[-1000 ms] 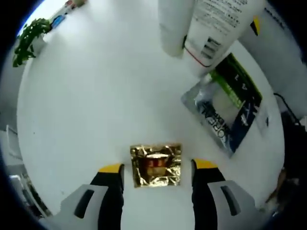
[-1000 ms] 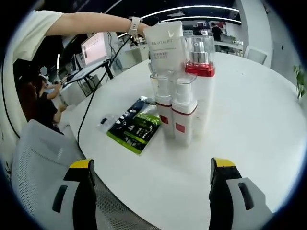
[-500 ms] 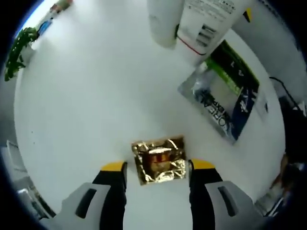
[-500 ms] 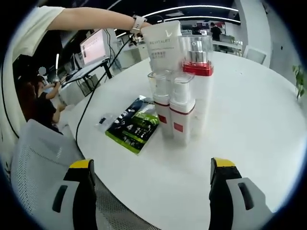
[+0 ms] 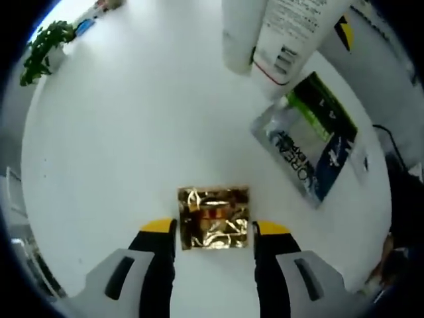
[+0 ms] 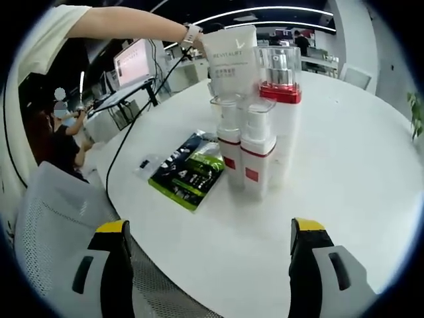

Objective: Arrange the skincare products in the storage area until every visible bottle or jar stands upright without overlapping.

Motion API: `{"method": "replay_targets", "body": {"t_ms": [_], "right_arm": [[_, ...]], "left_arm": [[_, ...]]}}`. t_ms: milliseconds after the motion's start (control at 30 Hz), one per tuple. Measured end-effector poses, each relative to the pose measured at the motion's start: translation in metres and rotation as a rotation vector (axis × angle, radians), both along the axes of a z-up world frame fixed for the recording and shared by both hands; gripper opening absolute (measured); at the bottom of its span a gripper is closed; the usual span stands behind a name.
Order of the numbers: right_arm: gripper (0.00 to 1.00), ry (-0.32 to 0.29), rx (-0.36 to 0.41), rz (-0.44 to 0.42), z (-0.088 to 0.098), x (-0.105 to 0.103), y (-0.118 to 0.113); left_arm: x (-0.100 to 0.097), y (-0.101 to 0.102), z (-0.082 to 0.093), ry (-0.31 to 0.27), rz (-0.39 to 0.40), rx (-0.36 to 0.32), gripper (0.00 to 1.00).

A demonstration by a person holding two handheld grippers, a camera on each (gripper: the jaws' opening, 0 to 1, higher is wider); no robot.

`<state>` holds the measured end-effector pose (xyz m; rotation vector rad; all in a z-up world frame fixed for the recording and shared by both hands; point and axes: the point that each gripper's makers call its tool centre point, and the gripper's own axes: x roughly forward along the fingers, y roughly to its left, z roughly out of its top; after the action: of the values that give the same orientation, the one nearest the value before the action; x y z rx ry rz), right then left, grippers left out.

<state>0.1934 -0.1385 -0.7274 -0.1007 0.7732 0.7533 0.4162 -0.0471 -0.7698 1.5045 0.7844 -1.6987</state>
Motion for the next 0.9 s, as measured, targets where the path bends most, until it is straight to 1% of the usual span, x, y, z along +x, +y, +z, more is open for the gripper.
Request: {"method": "replay_targets", "body": {"t_ms": [67, 133, 200, 300, 400, 600, 667, 833, 900], "right_arm": [[1.00, 0.001, -0.001, 0.003, 0.000, 0.000, 0.000], [1.00, -0.002, -0.002, 0.001, 0.000, 0.000, 0.000], [1.00, -0.008, -0.003, -0.005, 0.000, 0.001, -0.001], [1.00, -0.012, -0.010, -0.013, 0.000, 0.002, -0.004], [1.00, -0.016, -0.017, -0.016, 0.000, 0.003, -0.005], [1.00, -0.018, -0.021, -0.012, 0.000, 0.003, -0.004], [1.00, -0.022, -0.026, -0.014, 0.000, 0.004, -0.005], [1.00, -0.029, -0.029, -0.022, 0.001, 0.005, -0.007], [1.00, -0.031, -0.033, -0.017, 0.001, 0.004, -0.007]], "left_arm": [[0.001, 0.000, 0.000, -0.009, -0.045, 0.015, 0.40], [0.004, 0.001, -0.001, -0.013, -0.043, 0.022, 0.41], [0.013, 0.005, -0.003, -0.009, -0.062, 0.019, 0.41], [0.014, 0.006, -0.002, 0.000, -0.048, 0.005, 0.40], [0.011, 0.005, -0.001, 0.005, -0.033, -0.002, 0.34], [0.008, 0.007, -0.001, -0.004, -0.019, 0.010, 0.33], [0.013, 0.009, -0.003, -0.004, -0.019, 0.010, 0.32], [0.014, 0.012, -0.003, -0.020, 0.006, 0.003, 0.31], [0.017, 0.015, -0.003, -0.029, 0.041, 0.009, 0.31]]}}
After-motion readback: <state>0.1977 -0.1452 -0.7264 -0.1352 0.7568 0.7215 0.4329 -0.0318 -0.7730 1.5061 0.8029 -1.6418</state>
